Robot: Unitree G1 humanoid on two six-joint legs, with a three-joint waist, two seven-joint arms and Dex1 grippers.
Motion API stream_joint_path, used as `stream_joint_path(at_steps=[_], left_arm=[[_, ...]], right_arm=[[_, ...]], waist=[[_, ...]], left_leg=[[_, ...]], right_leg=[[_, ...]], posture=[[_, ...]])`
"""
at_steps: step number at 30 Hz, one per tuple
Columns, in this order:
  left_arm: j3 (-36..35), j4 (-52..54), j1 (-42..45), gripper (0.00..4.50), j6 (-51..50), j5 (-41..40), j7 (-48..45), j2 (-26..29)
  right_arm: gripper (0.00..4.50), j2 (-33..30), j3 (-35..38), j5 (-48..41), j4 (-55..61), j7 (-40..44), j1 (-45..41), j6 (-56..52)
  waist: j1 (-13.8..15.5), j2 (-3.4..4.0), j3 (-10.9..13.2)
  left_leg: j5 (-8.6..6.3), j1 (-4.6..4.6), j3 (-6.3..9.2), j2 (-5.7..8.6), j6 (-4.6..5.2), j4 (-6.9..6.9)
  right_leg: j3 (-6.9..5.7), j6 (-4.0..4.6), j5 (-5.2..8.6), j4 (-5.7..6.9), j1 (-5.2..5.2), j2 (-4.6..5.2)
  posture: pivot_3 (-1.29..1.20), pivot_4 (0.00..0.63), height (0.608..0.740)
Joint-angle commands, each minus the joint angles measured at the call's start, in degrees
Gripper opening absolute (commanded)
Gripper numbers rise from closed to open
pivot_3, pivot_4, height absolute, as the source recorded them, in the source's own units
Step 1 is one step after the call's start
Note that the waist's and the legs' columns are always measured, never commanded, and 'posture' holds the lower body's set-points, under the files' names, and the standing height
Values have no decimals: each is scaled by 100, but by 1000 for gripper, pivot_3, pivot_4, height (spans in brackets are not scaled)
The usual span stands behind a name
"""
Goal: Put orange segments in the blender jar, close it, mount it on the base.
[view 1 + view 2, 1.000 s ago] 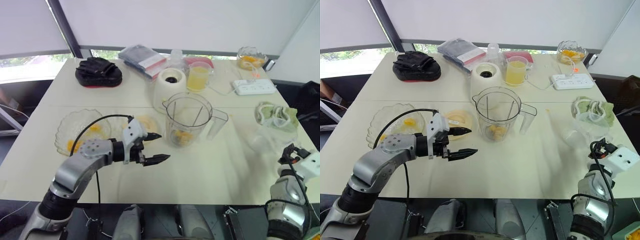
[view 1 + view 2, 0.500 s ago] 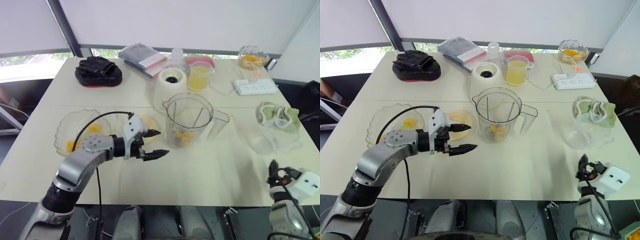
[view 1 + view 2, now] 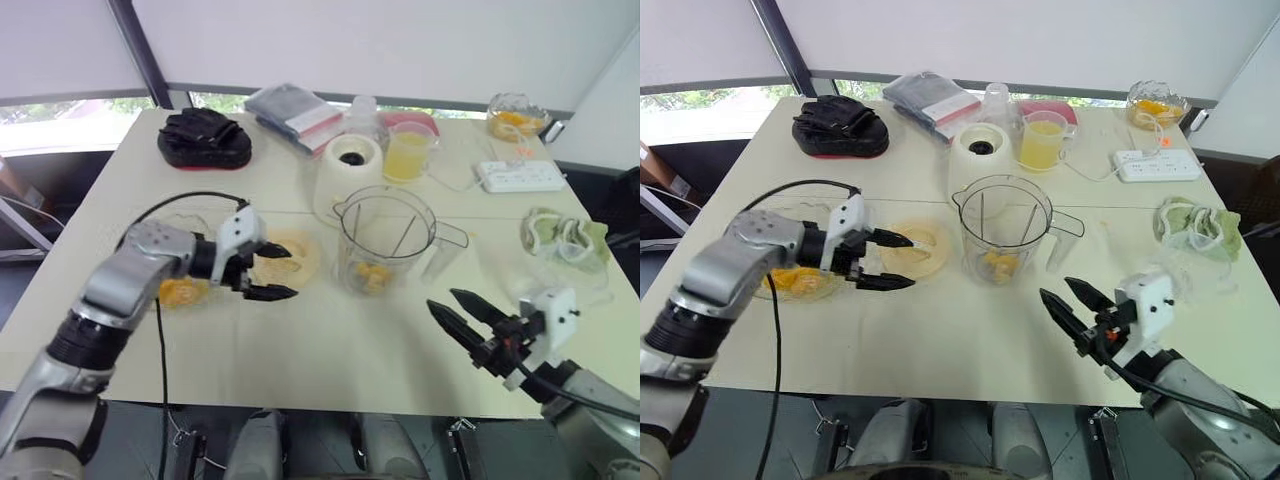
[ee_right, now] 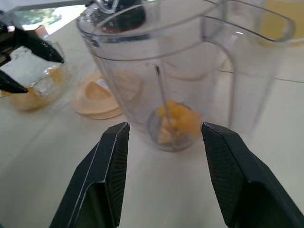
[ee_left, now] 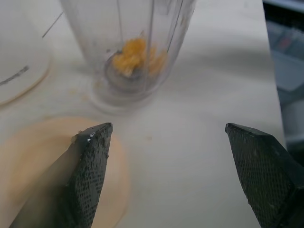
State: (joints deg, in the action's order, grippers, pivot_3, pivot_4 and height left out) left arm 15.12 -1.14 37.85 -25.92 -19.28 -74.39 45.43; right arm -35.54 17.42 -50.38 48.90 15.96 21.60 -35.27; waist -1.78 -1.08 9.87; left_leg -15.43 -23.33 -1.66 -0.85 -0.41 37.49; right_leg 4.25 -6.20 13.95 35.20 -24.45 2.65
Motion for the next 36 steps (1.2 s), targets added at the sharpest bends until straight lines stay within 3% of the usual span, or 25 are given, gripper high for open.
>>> stream_joint_path(at_steps=[1, 8, 13, 15, 16, 36], left_arm=[[176, -910, 648, 3969, 855, 447, -660, -7], [637, -3970, 2254, 3969, 2641, 1457, -1477, -745], [850, -5776, 2946, 3969, 3737, 2192, -1450, -1315], [865, -6184, 3126, 3415, 4044, 2402, -1364, -1462], [844, -6345, 3208, 3189, 4140, 2491, -1274, -1531], [811, -7395, 3525, 3189, 4915, 3630, 29, -2339]], right_arm=[[2480, -27, -250, -78, 303, -104, -180, -149], [2480, 43, -658, 416, 344, -166, -287, -125], [2480, 239, -752, 749, 344, -256, -240, 16], [2546, 308, -783, 861, 383, -261, -155, 60], [2546, 351, -789, 907, 408, -277, -119, 77], [2546, 873, -1066, 1766, 605, -474, 236, 256]], waist=[[61, -1, 0], [128, -8, 2], [103, -16, 3], [109, -21, 5], [110, -23, 6], [123, -32, 4]], left_leg=[[0, -8, 0, 1, 0, 4], [-7, -32, -1, 22, 12, 37], [-10, -44, 0, 23, 17, 64], [-10, -44, 3, 22, 17, 66], [-10, -44, 4, 22, 17, 66], [-10, -37, 18, 20, 17, 76]], right_leg=[[-1, -1, -1, 0, -5, -1], [-25, -5, 2, 1, -1, -6], [-25, -8, -2, 5, -1, -7], [-26, -10, -2, 11, -1, -8], [-26, -10, -2, 15, -1, -8], [-35, -35, -15, 57, -2, -11]], posture=[[0, 150, 740], [0, 150, 740], [0, 150, 740], [0, 150, 740], [0, 150, 740], [0, 150, 740]])
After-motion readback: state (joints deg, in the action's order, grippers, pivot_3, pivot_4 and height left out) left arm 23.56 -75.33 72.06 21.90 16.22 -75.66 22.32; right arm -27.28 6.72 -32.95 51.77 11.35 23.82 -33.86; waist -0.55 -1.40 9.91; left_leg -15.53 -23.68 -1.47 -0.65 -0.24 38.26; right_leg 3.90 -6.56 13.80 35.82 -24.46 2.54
